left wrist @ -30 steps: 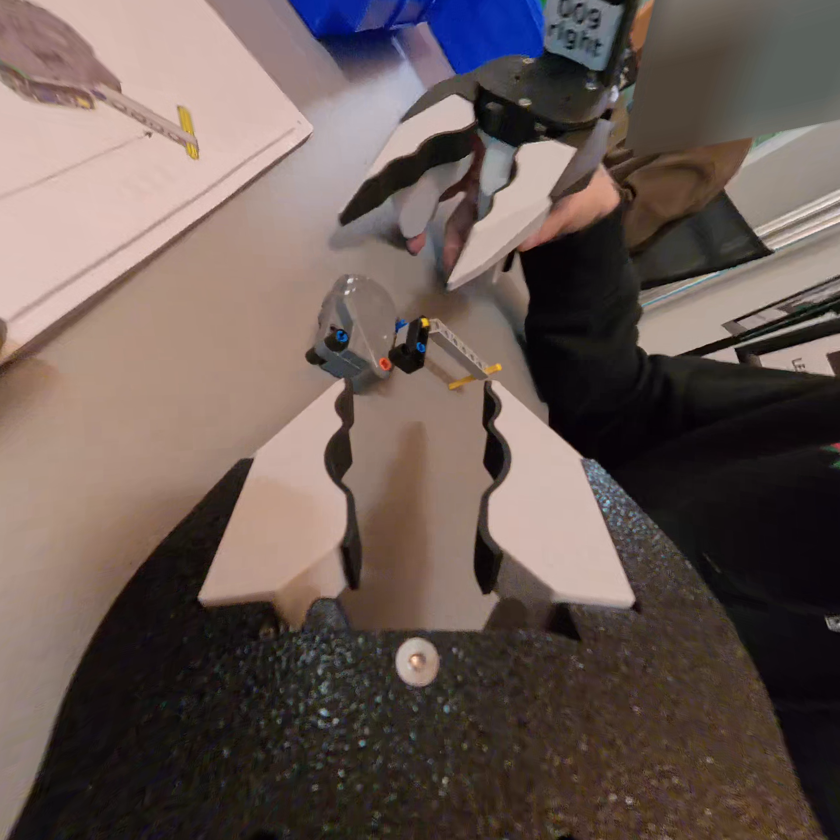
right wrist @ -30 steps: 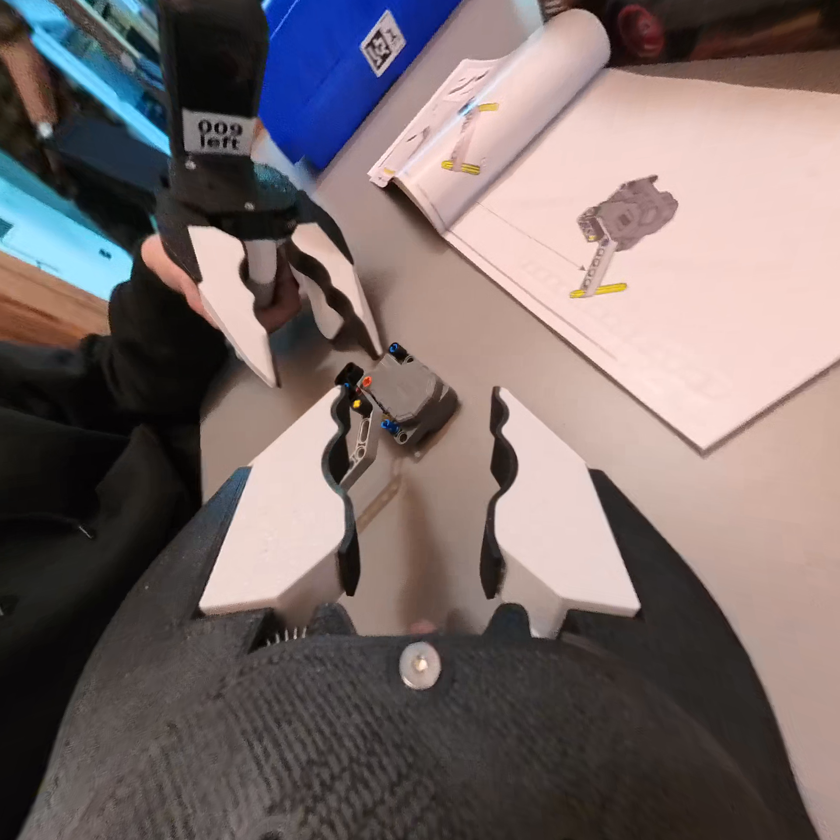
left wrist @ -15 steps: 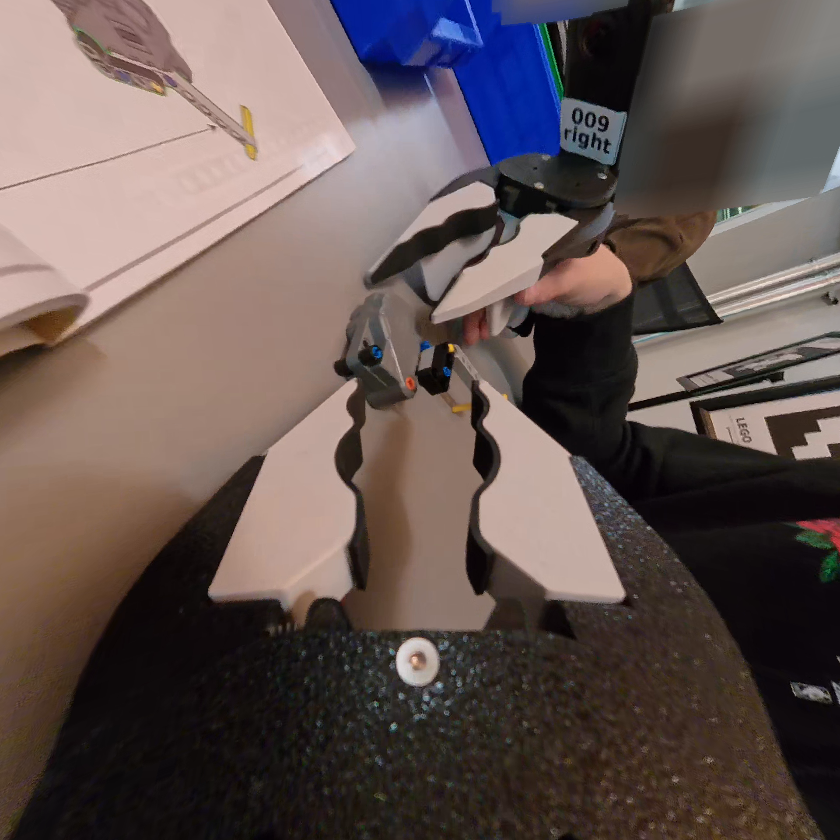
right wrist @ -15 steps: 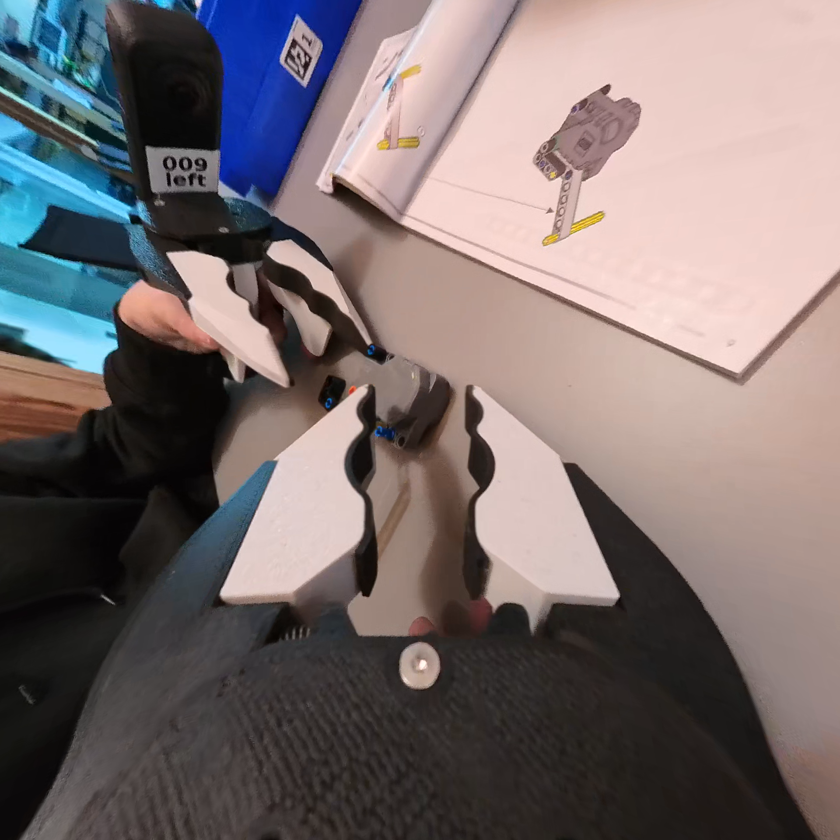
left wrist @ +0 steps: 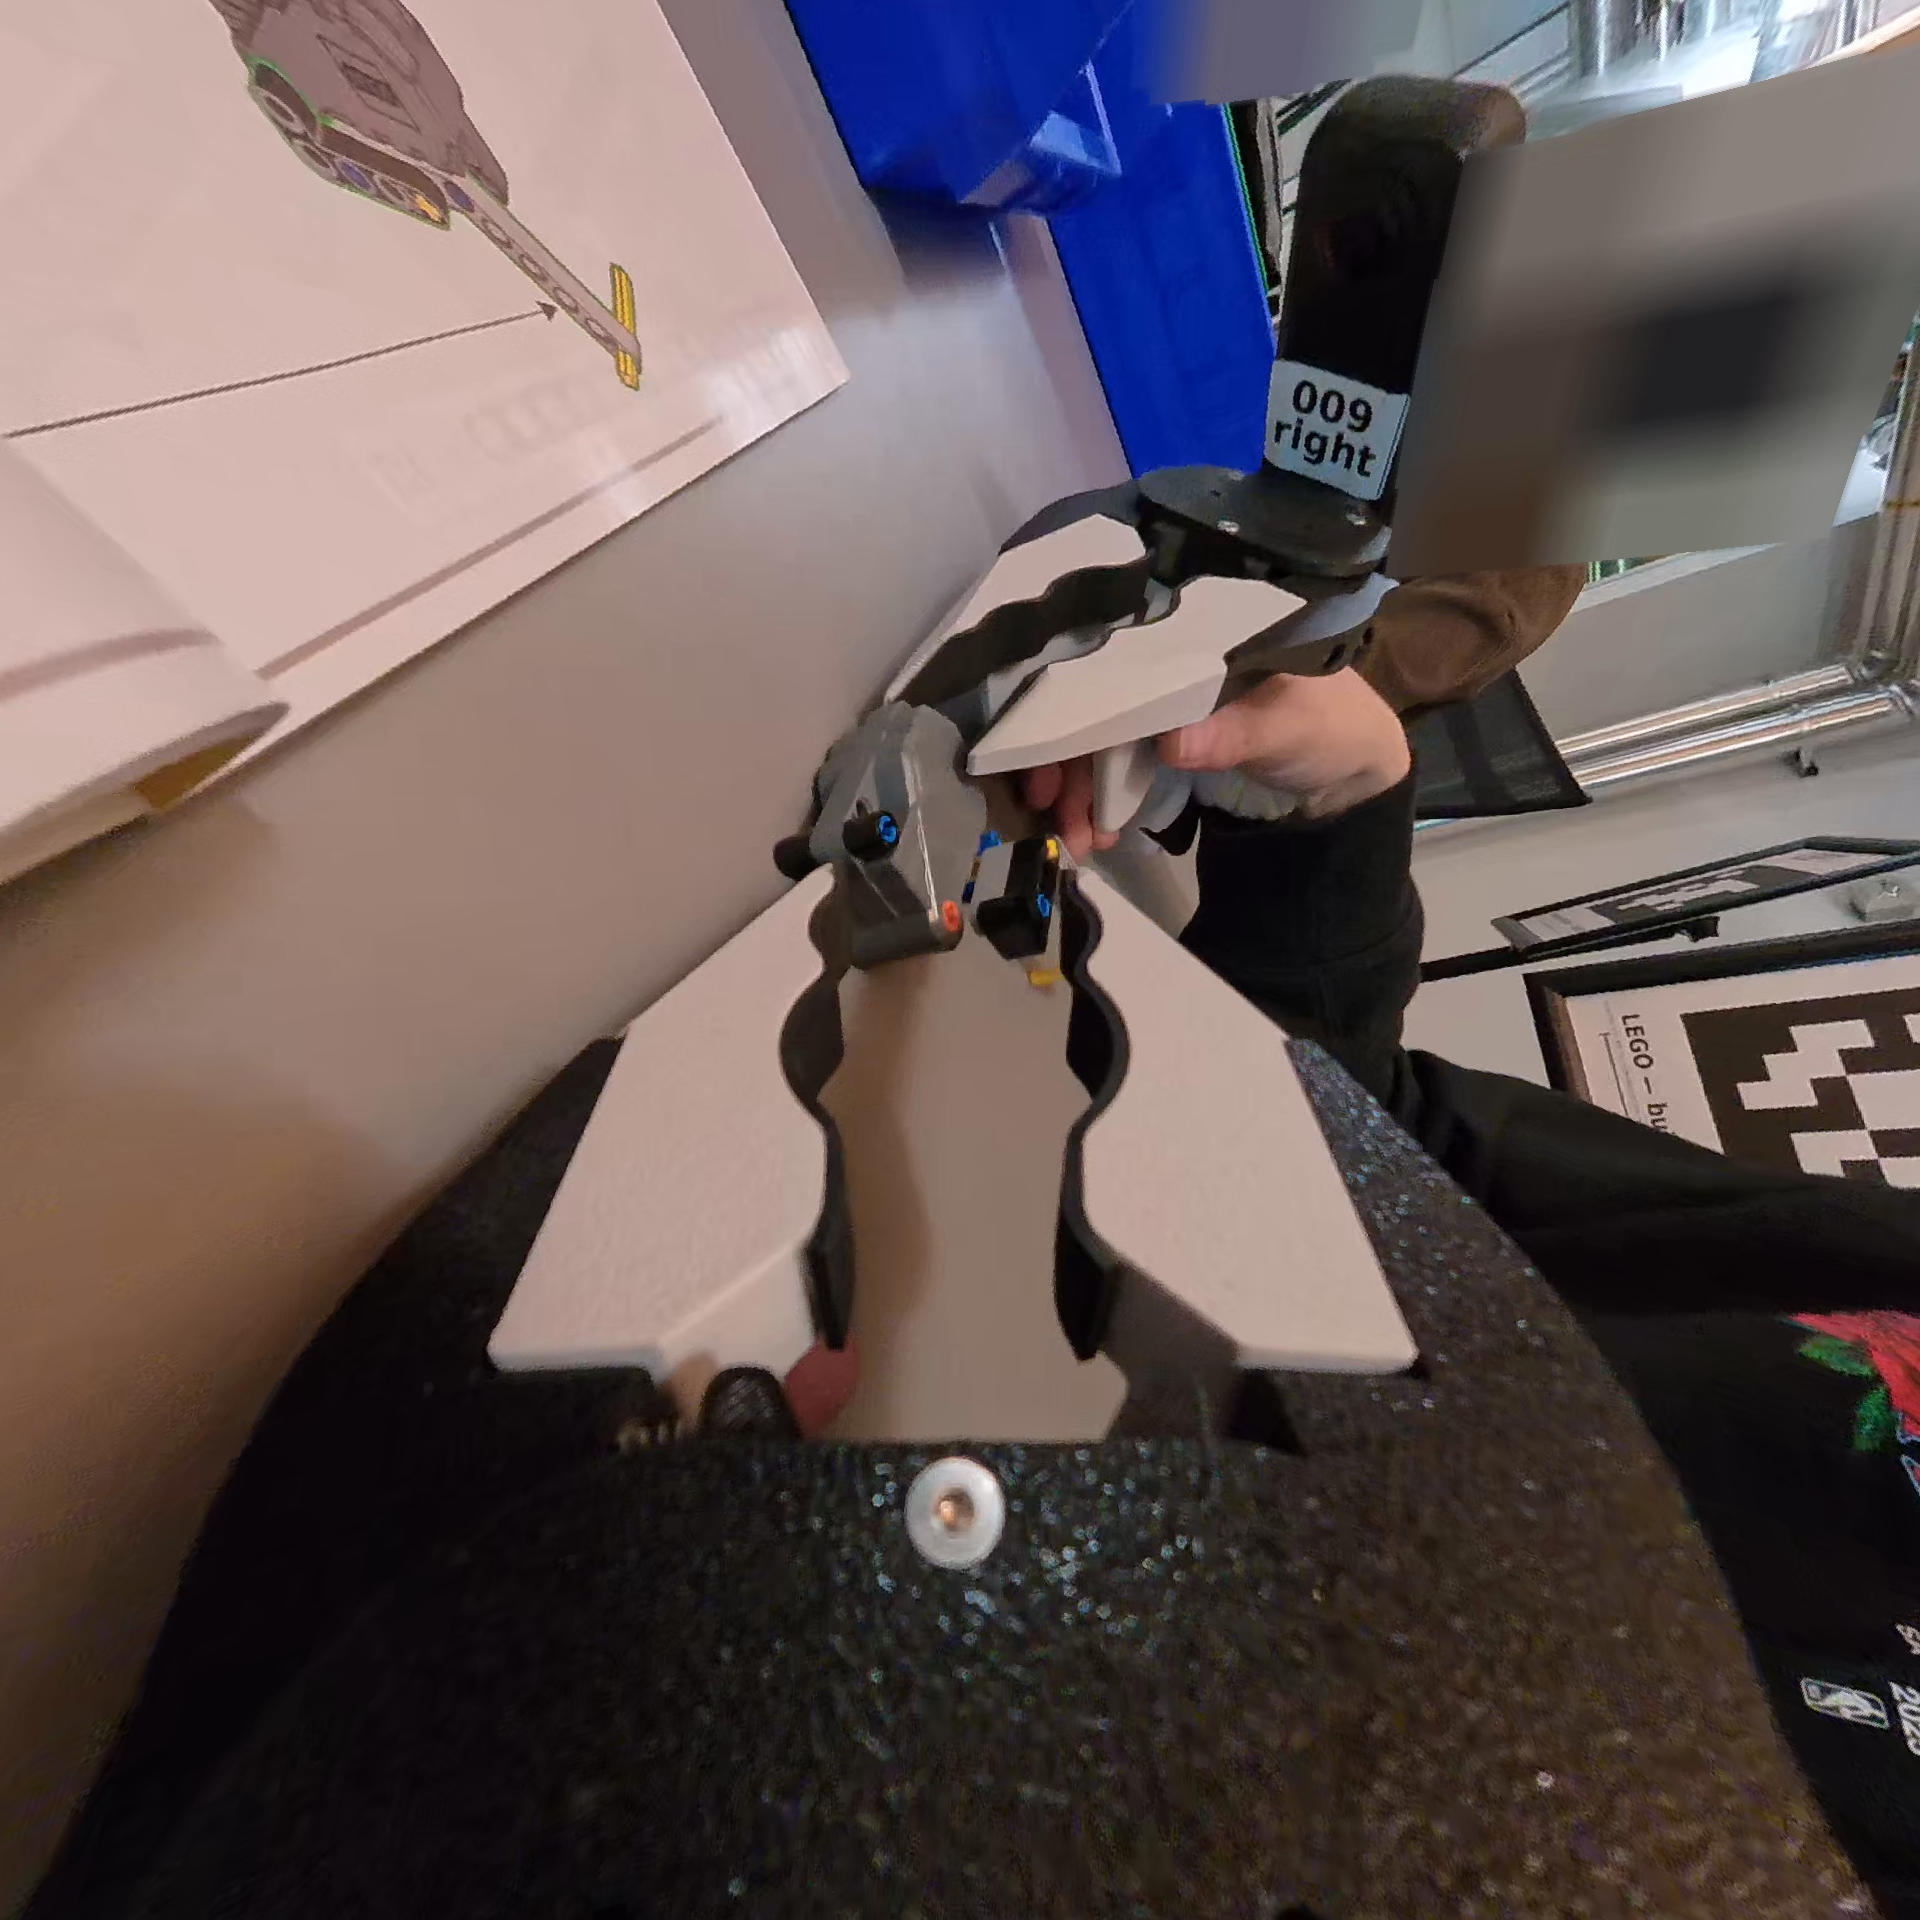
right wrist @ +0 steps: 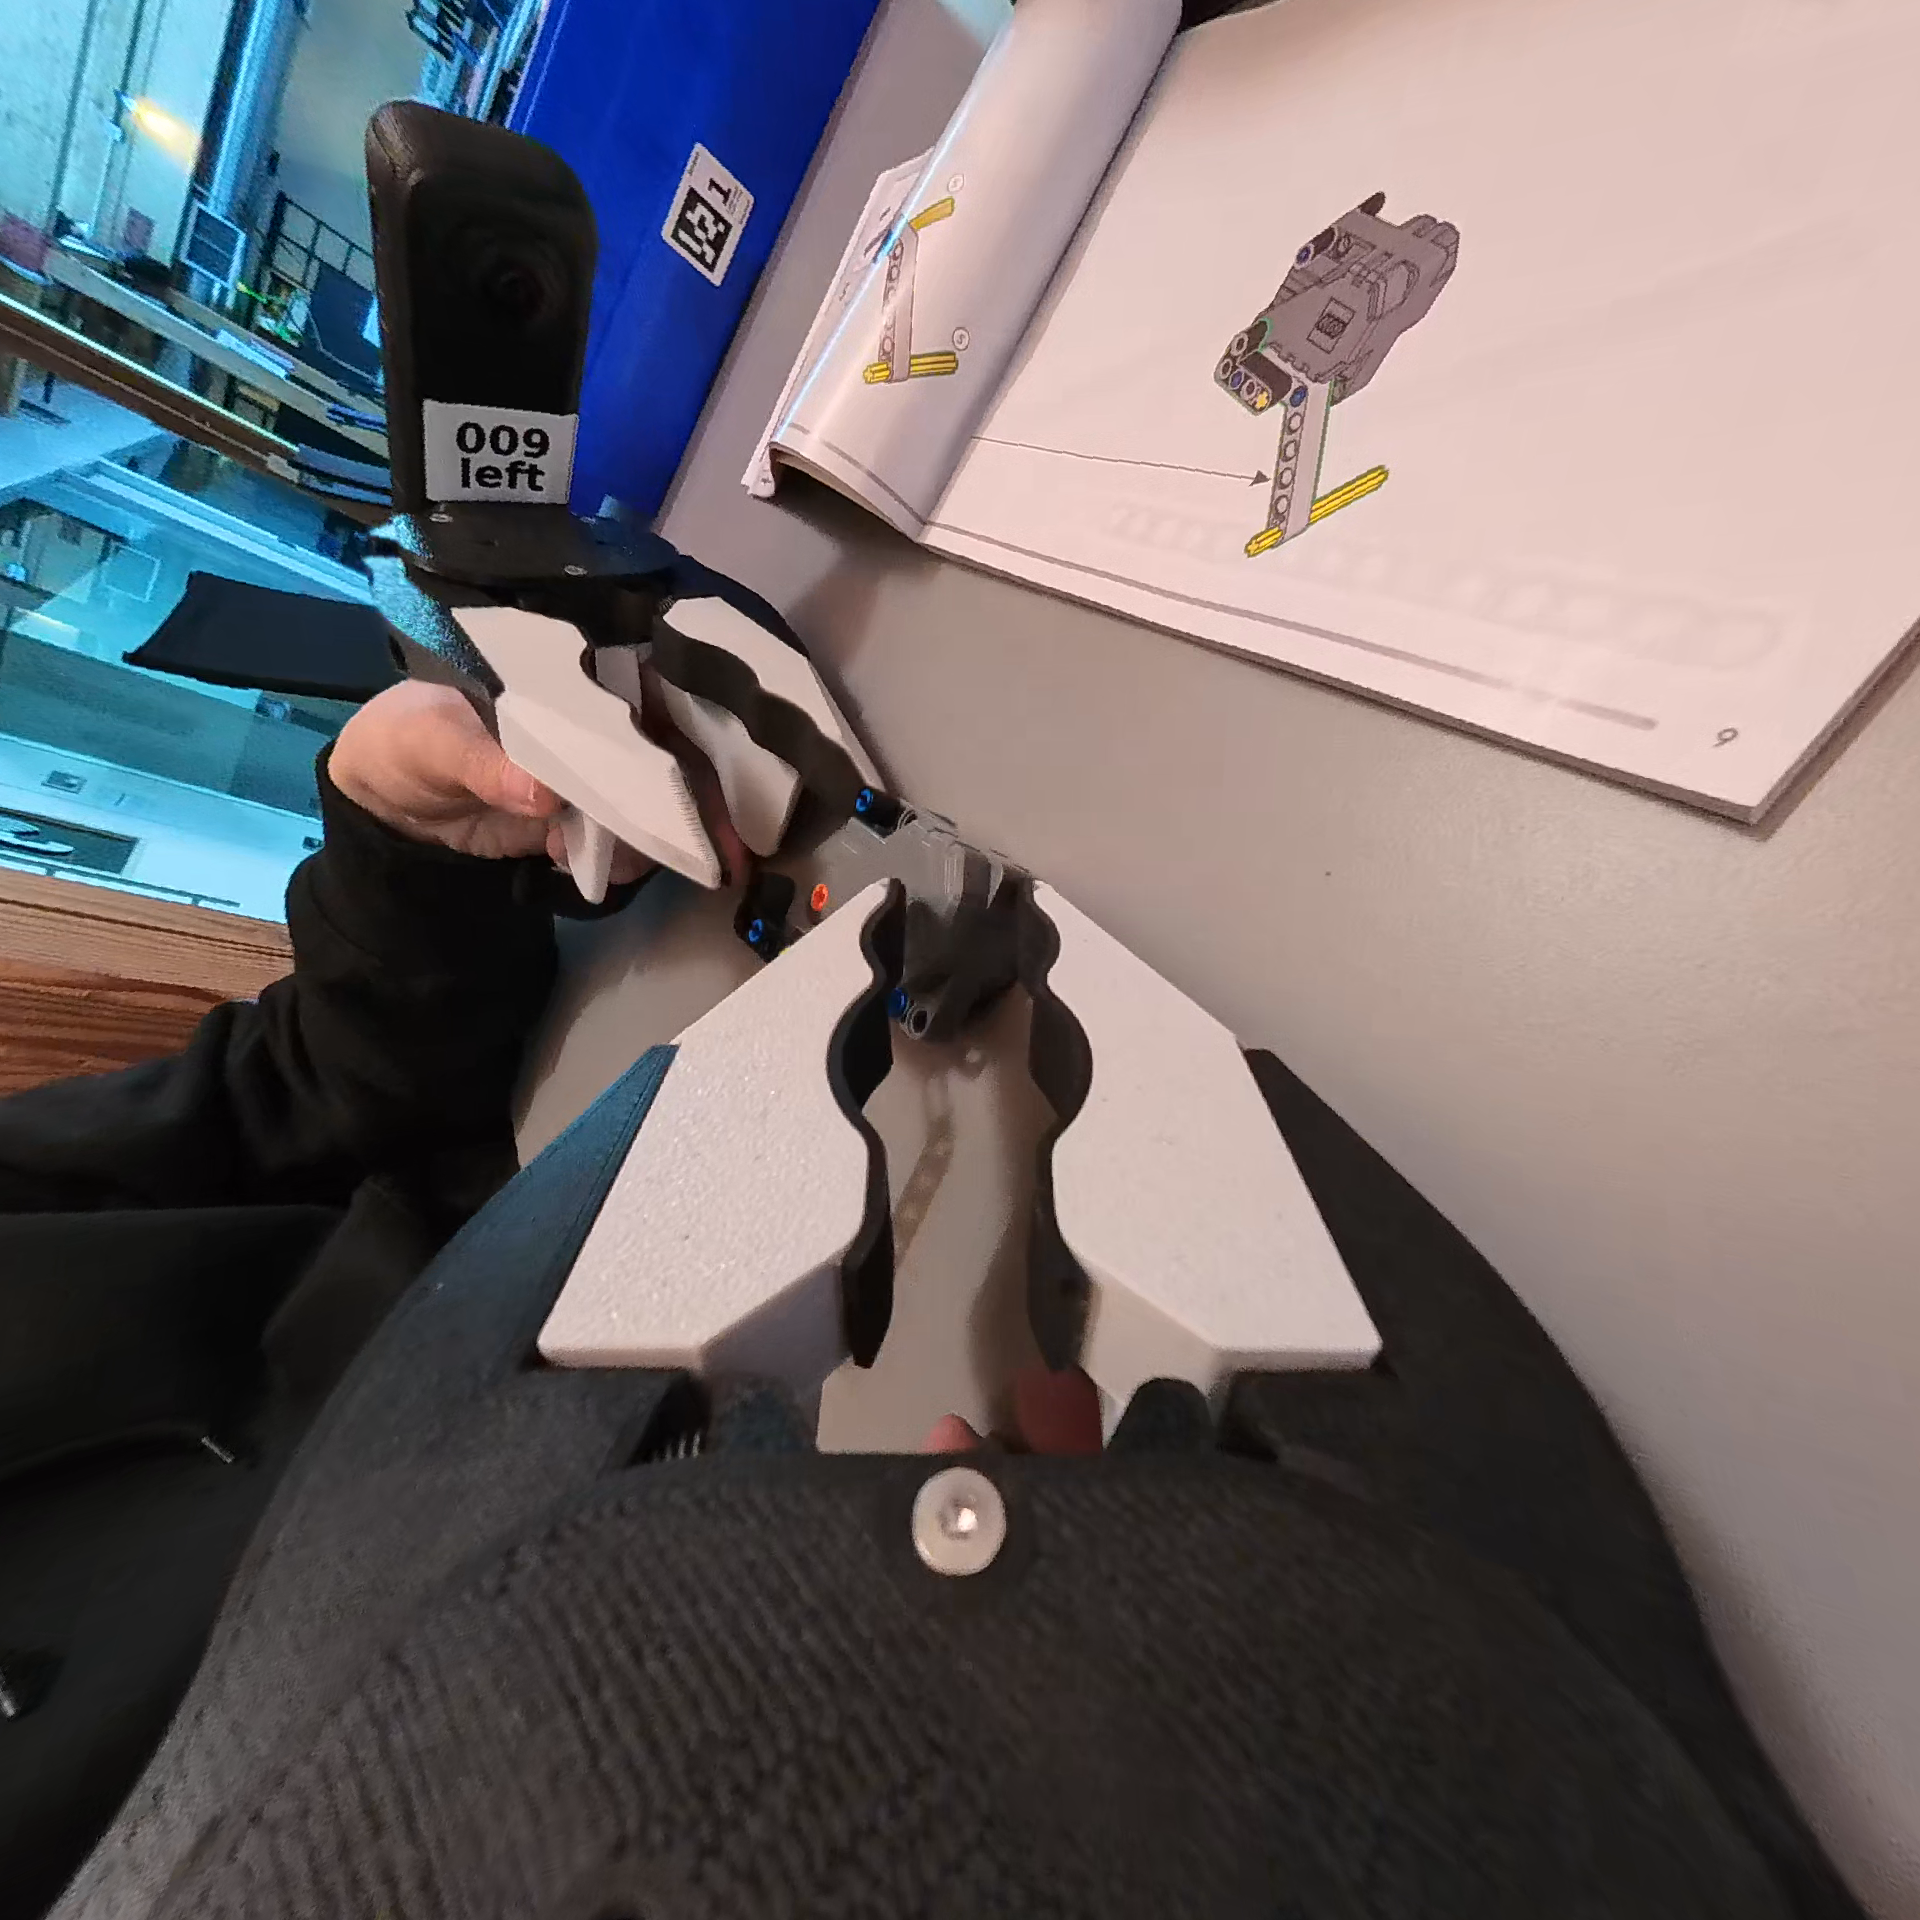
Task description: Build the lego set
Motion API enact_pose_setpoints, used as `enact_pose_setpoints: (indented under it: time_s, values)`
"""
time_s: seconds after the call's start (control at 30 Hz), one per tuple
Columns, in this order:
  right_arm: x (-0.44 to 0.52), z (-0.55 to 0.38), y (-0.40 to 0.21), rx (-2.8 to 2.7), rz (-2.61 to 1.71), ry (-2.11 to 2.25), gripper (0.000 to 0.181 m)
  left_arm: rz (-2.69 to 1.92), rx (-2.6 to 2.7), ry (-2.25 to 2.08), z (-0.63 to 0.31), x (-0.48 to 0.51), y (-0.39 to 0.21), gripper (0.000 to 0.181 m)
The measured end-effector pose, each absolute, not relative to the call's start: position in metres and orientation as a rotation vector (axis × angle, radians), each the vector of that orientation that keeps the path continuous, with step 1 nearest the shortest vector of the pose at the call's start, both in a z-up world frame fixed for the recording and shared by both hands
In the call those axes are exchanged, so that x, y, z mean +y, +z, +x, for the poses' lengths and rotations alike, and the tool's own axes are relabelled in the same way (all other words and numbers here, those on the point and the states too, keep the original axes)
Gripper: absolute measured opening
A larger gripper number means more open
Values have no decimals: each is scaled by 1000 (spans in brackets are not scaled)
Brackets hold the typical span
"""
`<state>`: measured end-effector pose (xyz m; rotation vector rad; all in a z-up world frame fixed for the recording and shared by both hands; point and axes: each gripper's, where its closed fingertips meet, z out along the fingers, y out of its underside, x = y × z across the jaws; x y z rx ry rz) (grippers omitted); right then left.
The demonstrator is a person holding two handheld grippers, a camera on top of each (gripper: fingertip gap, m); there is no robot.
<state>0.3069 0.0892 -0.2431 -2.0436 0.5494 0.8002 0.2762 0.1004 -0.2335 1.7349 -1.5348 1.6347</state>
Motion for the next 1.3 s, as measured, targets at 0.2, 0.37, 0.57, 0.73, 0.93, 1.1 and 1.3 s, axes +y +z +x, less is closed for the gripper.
enact_pose_setpoints:
  time_s: [0.2, 0.37, 0.57, 0.73, 0.93, 1.1, 1.3]
  values:
    - [90, 309, -239, 527, -2005, 780, 19, 1721, -1523, 1642, 278, 103, -232, 35]
    - [81, 315, -223, 296, -1996, 667, 27, 1609, -1728, 1702, 265, 113, -218, 35]
    - [75, 329, -229, -284, -2101, 215, 72, 1431, -2543, 1683, 263, 119, -222, 58]
    - [85, 330, -229, -193, -2077, 377, 64, 1241, -2931, 1398, 268, 101, -250, 79]
    - [81, 329, -223, -163, -2035, 385, 61, 1184, -3061, 1404, 288, 97, -252, 66]
    - [82, 329, -216, -95, -1988, 429, 58, 1139, -3096, 1330, 288, 99, -260, 50]
    - [86, 322, -207, 29, -1917, 600, 35, 1141, -3107, 1382, 292, 105, -255, 39]
